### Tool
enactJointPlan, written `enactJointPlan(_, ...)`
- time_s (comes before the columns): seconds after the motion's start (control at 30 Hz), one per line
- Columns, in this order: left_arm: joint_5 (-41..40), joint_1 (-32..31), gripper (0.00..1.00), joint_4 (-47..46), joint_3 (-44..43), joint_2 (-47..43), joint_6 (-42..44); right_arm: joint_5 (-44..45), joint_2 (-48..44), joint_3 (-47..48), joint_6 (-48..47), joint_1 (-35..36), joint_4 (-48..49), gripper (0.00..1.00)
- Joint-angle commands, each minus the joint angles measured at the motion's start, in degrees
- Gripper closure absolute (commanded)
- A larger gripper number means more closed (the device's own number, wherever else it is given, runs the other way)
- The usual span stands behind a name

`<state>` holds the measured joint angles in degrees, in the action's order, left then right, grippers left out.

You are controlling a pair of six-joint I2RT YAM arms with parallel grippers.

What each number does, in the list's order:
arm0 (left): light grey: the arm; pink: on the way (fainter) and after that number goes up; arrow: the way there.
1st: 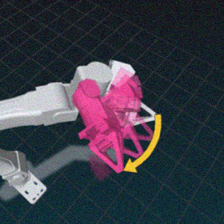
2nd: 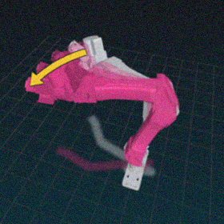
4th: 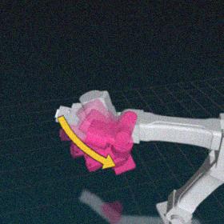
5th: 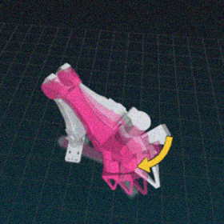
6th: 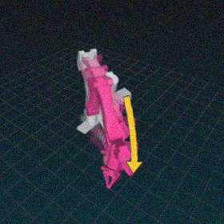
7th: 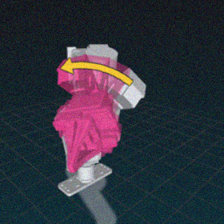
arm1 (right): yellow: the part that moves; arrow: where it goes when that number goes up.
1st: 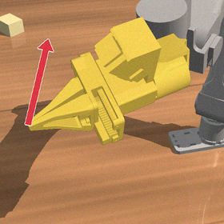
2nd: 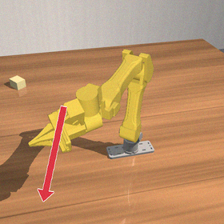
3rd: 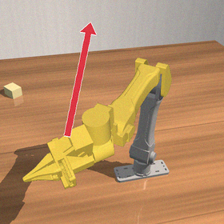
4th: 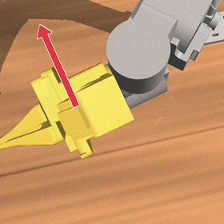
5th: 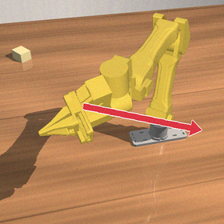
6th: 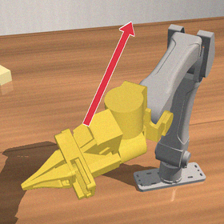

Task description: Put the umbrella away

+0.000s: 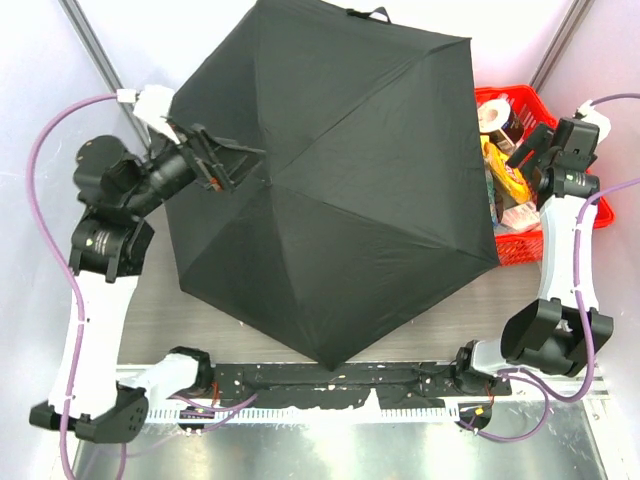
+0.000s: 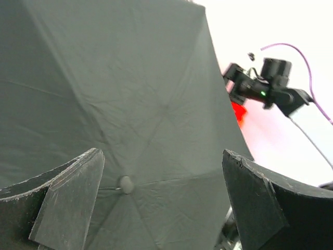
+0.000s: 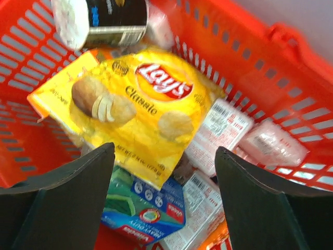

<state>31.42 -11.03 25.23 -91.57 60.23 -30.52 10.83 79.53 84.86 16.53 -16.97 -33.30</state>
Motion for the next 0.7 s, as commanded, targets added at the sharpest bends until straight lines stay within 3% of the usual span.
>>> enactJointPlan(0.0, 3.7, -10.4, 0.01, 0.7, -3.6, 3.0, -1.4, -13.3, -3.0, -4.4, 0.3, 2.6, 0.5, 0.21)
enactJointPlan(0.13, -2.6, -23.2, 0.02, 3.5, -8.3, 8.1, 1.3, -16.1, -8.7, -9.6, 0.7, 9.0, 1.7, 0.21)
enactJointPlan(0.33, -19.4, -43.2, 0.02, 13.7, -19.9, 17.5, 10.6, -17.5, -14.5, -7.7, 0.5, 17.0, -4.7, 0.21)
enactJointPlan(0.53, -41.0, -60.9, 0.0, 23.6, -37.5, 27.2, 20.0, -32.3, -18.2, -0.7, 5.4, 21.3, -5.0, 0.22)
enactJointPlan(0.67, -58.3, -71.0, 0.0, 27.6, -47.8, 33.0, 25.9, -46.8, -18.6, 1.3, 12.1, 22.1, 2.7, 0.22)
